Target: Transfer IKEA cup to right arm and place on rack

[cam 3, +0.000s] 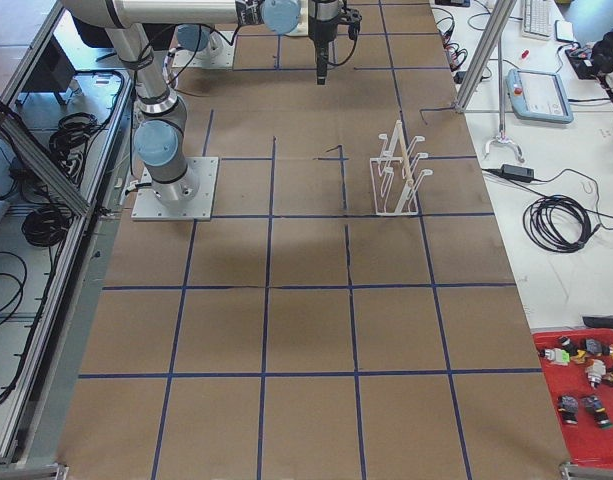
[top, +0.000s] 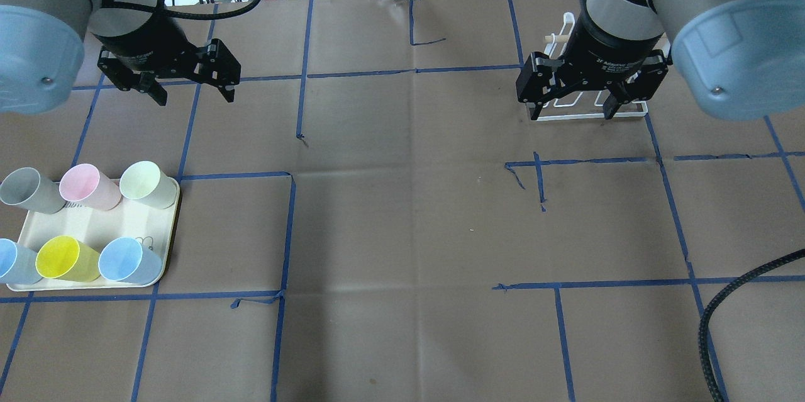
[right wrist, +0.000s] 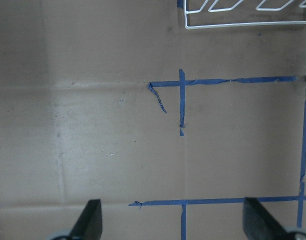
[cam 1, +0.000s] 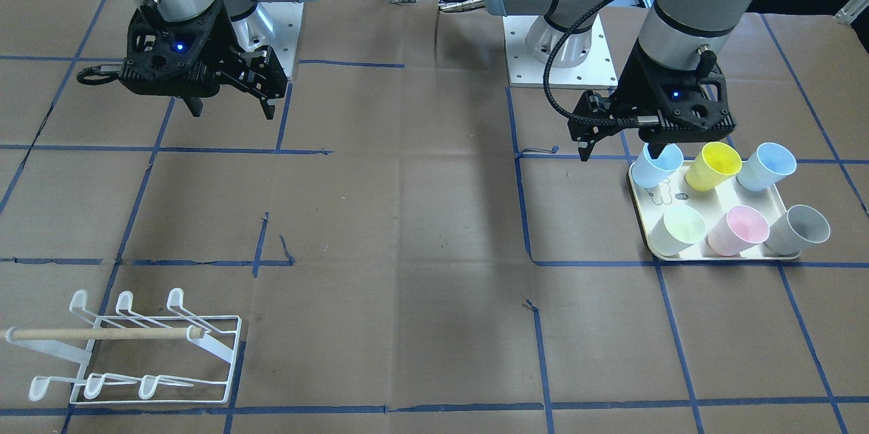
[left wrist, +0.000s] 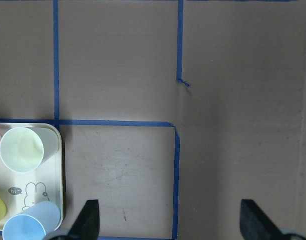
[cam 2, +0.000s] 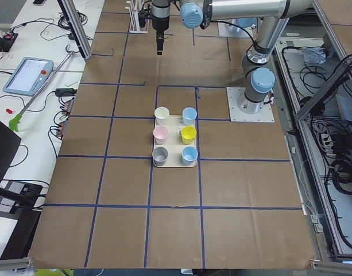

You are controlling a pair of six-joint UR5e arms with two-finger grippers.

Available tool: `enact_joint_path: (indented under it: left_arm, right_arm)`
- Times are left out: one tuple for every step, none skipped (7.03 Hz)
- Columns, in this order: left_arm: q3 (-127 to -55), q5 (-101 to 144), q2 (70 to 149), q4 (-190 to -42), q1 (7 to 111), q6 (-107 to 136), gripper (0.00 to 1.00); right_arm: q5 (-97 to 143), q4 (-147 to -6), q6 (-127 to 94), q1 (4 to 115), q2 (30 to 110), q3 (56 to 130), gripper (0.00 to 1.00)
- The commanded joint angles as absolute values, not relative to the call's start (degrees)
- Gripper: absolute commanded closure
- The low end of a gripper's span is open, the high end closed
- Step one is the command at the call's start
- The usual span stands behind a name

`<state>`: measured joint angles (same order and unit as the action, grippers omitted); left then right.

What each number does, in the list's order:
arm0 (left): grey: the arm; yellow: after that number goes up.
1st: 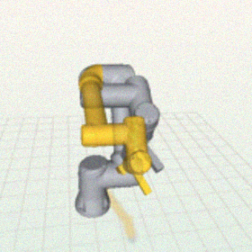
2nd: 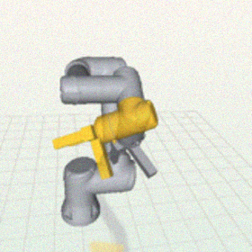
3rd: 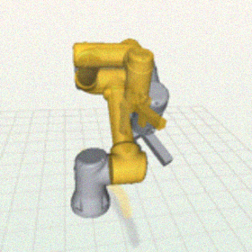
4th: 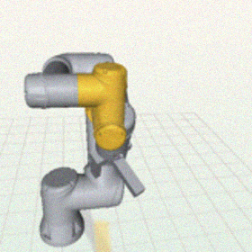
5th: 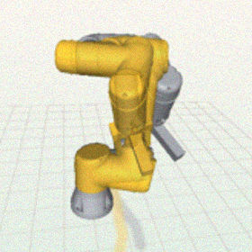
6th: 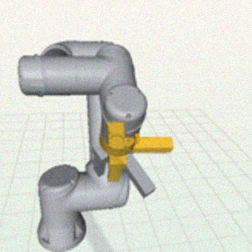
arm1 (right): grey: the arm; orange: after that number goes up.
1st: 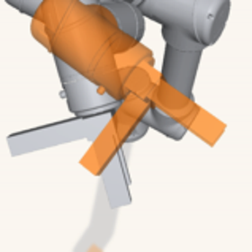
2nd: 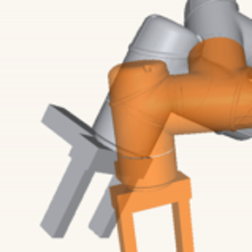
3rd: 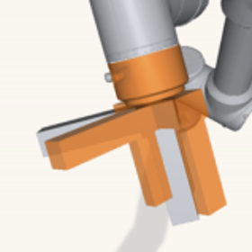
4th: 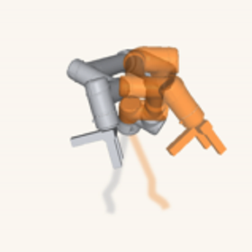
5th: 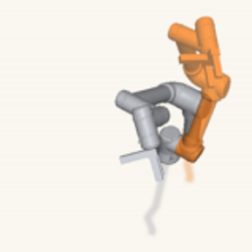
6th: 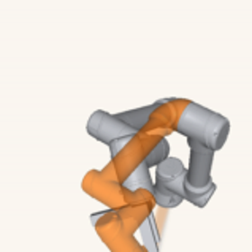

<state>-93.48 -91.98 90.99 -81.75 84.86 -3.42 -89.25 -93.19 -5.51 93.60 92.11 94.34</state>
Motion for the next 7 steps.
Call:
enact_joint_path:
  left_arm:
    - [-94.74,-92.02,90.88,-81.74,77.65,-11.64,0.01]
    - [-96.23,-92.20,90.88,-81.83,73.08,-15.34,0.01]
    - [-97.98,-92.28,90.79,-81.39,68.25,-20.86,0.01]
    - [-98.69,-92.02,91.14,-79.82,64.29,-25.36,0.01]
    - [-98.96,-91.93,91.75,-79.63,63.64,-25.57,0.01]
    - [-99.23,-91.93,93.15,-77.89,63.81,-25.32,0.01]
    - [-101.40,-90.98,93.86,-74.83,63.90,-24.27,0.01]
  right_arm:
    - [-89.38,-93.25,-5.45,93.60,92.02,94.31,0.00]
    - [-89.38,-93.25,-5.45,93.60,92.02,94.31,0.00]
    - [-89.30,-93.25,-5.45,93.60,92.02,94.31,0.00]
    - [-89.30,-93.25,-5.45,93.60,92.02,94.31,0.00]
    - [-89.30,-93.25,-5.45,93.60,92.02,94.31,0.00]
    - [-89.30,-93.25,-5.45,93.60,91.93,94.39,0.00]
    - [-89.12,-93.25,-5.54,93.60,92.02,94.31,0.00]
